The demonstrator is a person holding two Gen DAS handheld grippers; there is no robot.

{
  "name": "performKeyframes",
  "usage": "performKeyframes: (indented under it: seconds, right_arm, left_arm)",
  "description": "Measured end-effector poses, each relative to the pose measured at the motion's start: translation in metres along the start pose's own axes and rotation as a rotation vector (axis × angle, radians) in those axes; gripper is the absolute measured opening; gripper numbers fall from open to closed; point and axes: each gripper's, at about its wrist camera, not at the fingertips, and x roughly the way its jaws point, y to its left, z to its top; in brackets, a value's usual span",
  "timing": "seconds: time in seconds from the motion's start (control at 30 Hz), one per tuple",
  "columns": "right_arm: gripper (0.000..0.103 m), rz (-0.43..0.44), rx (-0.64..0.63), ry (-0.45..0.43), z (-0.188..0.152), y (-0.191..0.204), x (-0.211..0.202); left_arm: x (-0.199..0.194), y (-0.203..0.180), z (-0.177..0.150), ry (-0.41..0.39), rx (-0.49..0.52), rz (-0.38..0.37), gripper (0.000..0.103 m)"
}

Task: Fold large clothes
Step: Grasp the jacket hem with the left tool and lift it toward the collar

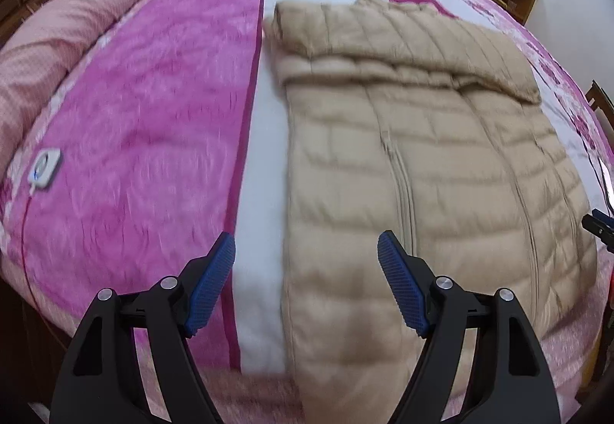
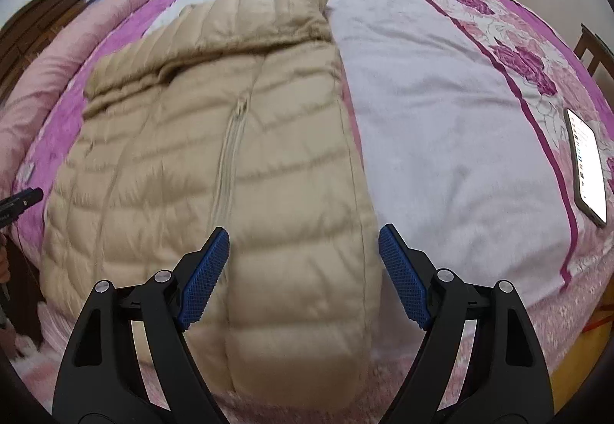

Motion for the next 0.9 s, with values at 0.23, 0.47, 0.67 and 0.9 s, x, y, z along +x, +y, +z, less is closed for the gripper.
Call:
performKeyframes:
  seconds: [0.23,0.47,0.67,0.9]
  right_arm:
    - [0.08,0.009,-0.02,0.025,-0.02,0.002,0.002]
    - [0.08,0.028,-0.035,0.044,-0.027,0.008,0.005]
    - [0.081,0.049,-0.073,0.047,-0.031,0.02,0.006]
    - [0.04,0.056,-0.092,0.028,-0.034,0.027,0.001]
  left_arm:
    - [0.012,0.0,-0.032,0.09,-0.013,-0.032,0.075]
    - [0.027,0.0,-0.042,0.153,-0.066,-0.116,0.075]
    - [0.031,-0.022,-0.046,0.172,-0.009,-0.166,0.075]
    - [0.025,-0.039,-0.045,0.162,0.067,-0.169,0.03]
